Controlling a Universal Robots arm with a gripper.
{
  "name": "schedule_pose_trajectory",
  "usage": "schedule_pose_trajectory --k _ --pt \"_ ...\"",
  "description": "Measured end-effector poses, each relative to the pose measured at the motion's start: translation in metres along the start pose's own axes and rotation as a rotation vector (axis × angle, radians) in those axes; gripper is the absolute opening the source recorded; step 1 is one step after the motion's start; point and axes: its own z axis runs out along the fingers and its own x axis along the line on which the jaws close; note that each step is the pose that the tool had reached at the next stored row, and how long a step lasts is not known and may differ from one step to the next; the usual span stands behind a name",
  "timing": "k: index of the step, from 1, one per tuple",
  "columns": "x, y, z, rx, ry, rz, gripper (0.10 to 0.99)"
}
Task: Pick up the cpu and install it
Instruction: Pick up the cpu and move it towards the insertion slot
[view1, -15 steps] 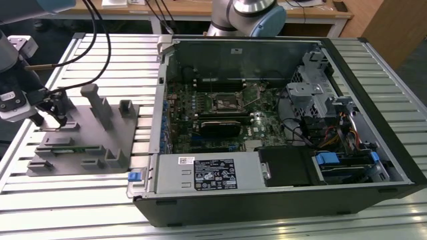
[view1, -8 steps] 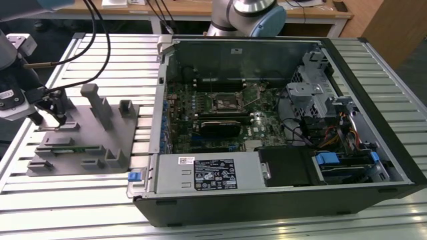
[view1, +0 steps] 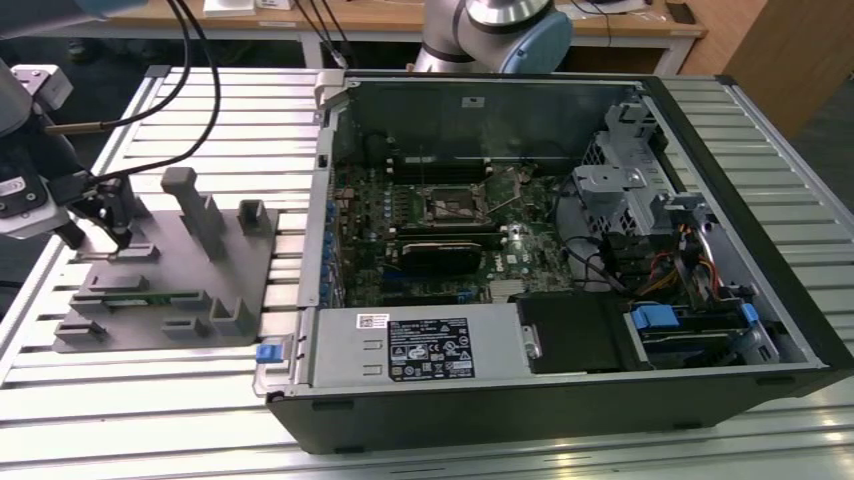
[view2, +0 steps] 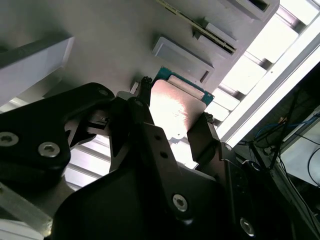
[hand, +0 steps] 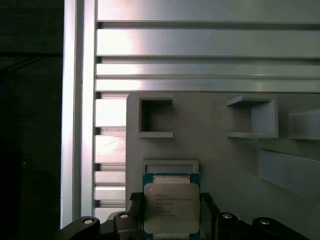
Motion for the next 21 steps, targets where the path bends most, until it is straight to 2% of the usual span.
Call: schedule_pose_trajectory --k 21 --pt "-0.0001 0.0010 -0.0123 0.000 0.0000 0.000 0.541"
